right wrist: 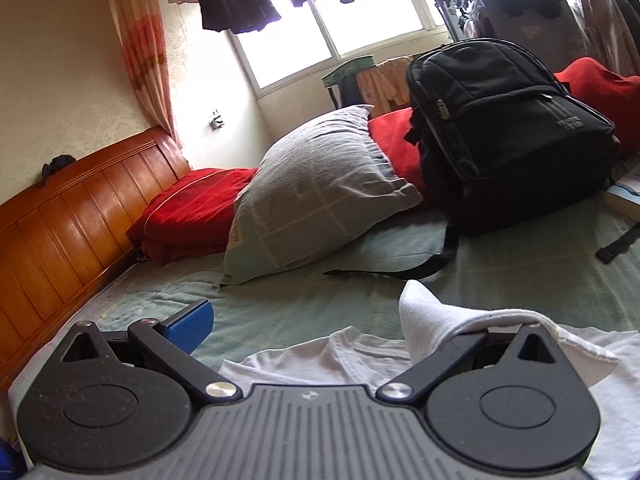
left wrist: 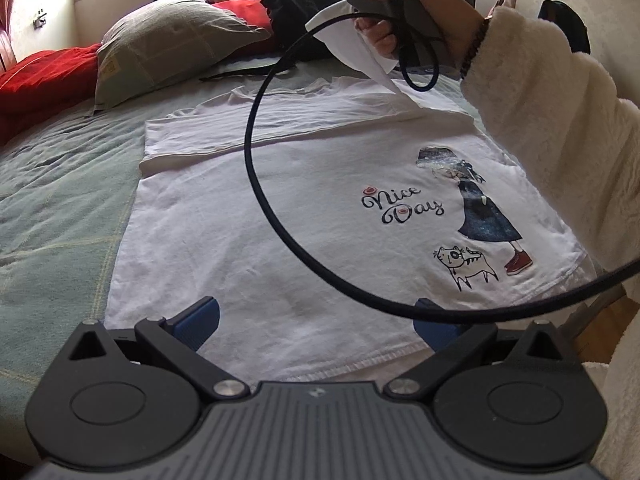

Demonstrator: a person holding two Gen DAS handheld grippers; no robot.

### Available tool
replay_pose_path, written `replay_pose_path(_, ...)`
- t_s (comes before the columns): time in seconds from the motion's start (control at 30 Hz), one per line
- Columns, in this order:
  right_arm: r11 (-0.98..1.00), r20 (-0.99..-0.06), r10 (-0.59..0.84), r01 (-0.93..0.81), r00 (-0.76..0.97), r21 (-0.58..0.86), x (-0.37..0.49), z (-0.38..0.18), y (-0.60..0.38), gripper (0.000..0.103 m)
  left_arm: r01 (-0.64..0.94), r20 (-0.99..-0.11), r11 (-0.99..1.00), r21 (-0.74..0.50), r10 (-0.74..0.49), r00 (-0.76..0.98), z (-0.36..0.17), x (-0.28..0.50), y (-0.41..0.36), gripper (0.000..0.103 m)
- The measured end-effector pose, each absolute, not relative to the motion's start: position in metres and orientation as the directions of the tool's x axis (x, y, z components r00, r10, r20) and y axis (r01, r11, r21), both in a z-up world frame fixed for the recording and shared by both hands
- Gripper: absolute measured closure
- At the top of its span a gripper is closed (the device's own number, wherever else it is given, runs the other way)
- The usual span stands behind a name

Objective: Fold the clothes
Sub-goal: 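Carry the sleeve across the shirt body toward the collar with the right gripper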

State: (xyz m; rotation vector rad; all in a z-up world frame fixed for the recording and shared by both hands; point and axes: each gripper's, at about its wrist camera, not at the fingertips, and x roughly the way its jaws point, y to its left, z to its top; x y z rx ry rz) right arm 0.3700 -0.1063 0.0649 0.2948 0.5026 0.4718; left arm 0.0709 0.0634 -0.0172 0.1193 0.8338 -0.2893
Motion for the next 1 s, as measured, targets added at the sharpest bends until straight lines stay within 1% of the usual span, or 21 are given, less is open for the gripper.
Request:
replay_pose_path(0.3,0.835,-0.406,0.543,-0.422,0.735,0.353,0.367,0.068,-0.076,0.0,0.295,-0.743,0.955,-0.007,-0.203,0.638,-0.017,0.068,0.063,0.001)
replay_pose_path(0.57,0.833,-0.507,0.551,-0.47,0.663,0.292,0.369,0.043,-0.047,0.0,0.291,-0.745,0.957,-0.007,-0.199,0.636,-0.019,0.066,0.066,0.001)
replay_pose_path(0.73,0.841,-0.556,0.537,-0.458,0.635,0.289,0.369,0.021,-0.05,0.0,0.292,-0.749,0.956,-0.01,-0.201,0.632,-0.021,0.065,0.065,0.001)
replay_pose_path(0.87,0.841,-0.575,0.536,-0.451,0.618,0.299,0.369,0.012,-0.054,0.0,0.294,-0.752,0.956,-0.013,-0.203,0.627,-0.023,0.065,0.064,0.001)
replay_pose_path(1.0,0.789,-0.578,0.613,-0.453,0.539,0.415,0.375,-0.001,-0.067,0.0,0.296,-0.752,0.955,-0.017,-0.207,0.626,-0.024,0.065,0.064,0.001)
